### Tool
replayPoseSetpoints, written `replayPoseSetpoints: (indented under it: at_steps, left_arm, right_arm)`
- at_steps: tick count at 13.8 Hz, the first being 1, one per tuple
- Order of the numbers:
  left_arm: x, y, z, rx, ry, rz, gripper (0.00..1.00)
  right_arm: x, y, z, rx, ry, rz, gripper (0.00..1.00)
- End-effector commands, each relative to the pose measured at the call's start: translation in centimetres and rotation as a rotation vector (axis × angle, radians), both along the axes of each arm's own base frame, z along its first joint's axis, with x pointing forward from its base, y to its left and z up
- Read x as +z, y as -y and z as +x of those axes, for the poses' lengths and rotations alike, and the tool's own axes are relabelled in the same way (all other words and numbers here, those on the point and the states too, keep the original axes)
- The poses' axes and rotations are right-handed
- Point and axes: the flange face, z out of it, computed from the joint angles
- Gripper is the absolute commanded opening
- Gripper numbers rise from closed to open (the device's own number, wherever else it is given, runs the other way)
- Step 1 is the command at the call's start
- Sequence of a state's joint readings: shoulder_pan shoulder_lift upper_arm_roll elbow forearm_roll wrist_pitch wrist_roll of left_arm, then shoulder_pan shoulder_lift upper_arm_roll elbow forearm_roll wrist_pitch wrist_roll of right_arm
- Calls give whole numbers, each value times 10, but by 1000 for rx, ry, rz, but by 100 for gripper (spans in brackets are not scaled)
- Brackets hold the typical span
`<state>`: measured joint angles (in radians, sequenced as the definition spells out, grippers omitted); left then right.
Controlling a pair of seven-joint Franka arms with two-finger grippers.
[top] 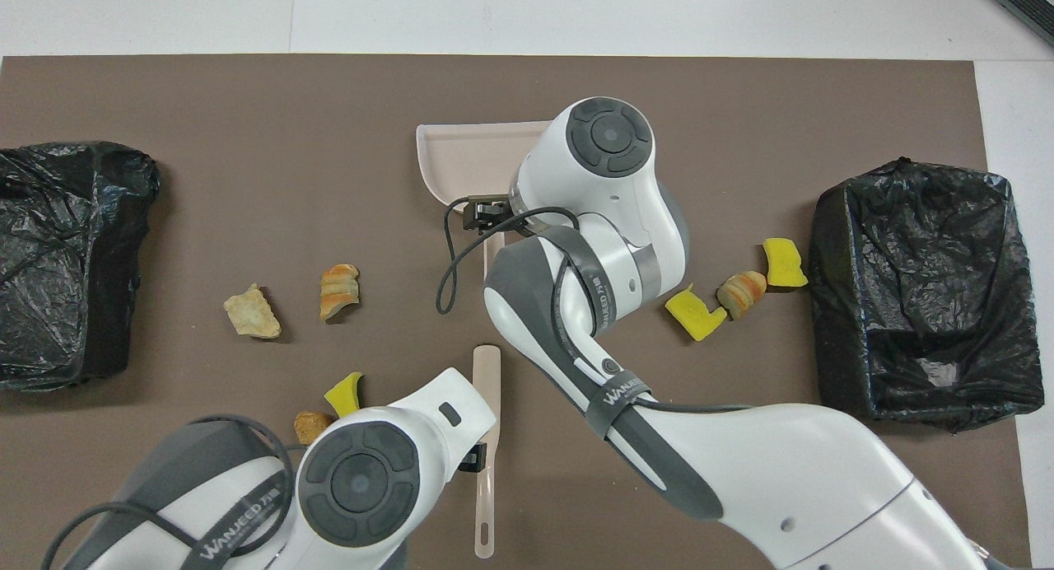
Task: Sweep and dump trash in bin
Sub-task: 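Grasp the dustpan handle with the right gripper and lift it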
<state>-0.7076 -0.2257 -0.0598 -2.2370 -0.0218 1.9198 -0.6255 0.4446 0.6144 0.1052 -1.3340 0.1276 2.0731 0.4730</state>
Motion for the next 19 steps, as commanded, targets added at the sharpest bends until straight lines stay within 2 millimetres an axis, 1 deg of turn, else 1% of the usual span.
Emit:
replayPoseSetpoints:
  at_steps: [1,2,3,4,5,6,7,9,10,11,12,13,14,15,17,19]
  left_arm:
    - [-17,15,-22,28,3,-9,100]
    - [-26,18,-29,13,0,-7,100]
    - [-35,18,-34,10,1,-9,100]
    - [-46,18,-38,15,-5,-23,100]
    - [-53,24,-47,-3,6,-42,100]
    - [-61,26,-52,-12,18,-55,100]
    - [-69,25,-54,-14,22,-58,100]
    - [-81,29,-65,-31,22,-57,100]
    - [-84,30,-66,-21,24,-58,100]
    - [-84,30,-66,-20,26,-60,100]
    - [-89,33,-69,-12,24,-59,100]
    - [-96,37,-78,8,22,-53,100]
    - [-102,41,-83,3,24,-54,100]
    - [-110,41,-84,1,23,-52,100]
    - [-116,44,-88,-7,15,-42,100]
    - [-117,46,-91,-14,14,-41,100]
  right_arm:
    - [-13,-21,1,-6,-3,20,99]
    - [-19,-26,-5,6,-13,10,89]
    - [-23,-31,-10,18,-16,0,79]
    - [-28,-40,-19,38,-22,-10,69]
    - [-26,-43,-21,46,-16,-16,63]
    - [-29,-41,-22,49,-19,-28,61]
    - [-30,-40,-23,55,-19,-42,54]
    - [-29,-37,-21,54,-18,-50,36]
    - [-29,-35,-20,54,-17,-53,29]
    - [-32,-34,-21,57,-17,-61,17]
    - [-39,-33,-24,68,-23,-72,7]
    - [-41,-33,-24,75,-21,-76,0]
    - [-37,-31,-22,76,-12,-76,0]
    - [-27,-24,-19,83,-2,-76,0]
    - [-10,-7,-12,107,9,-77,0]
    - [-1,4,-10,120,4,-84,0]
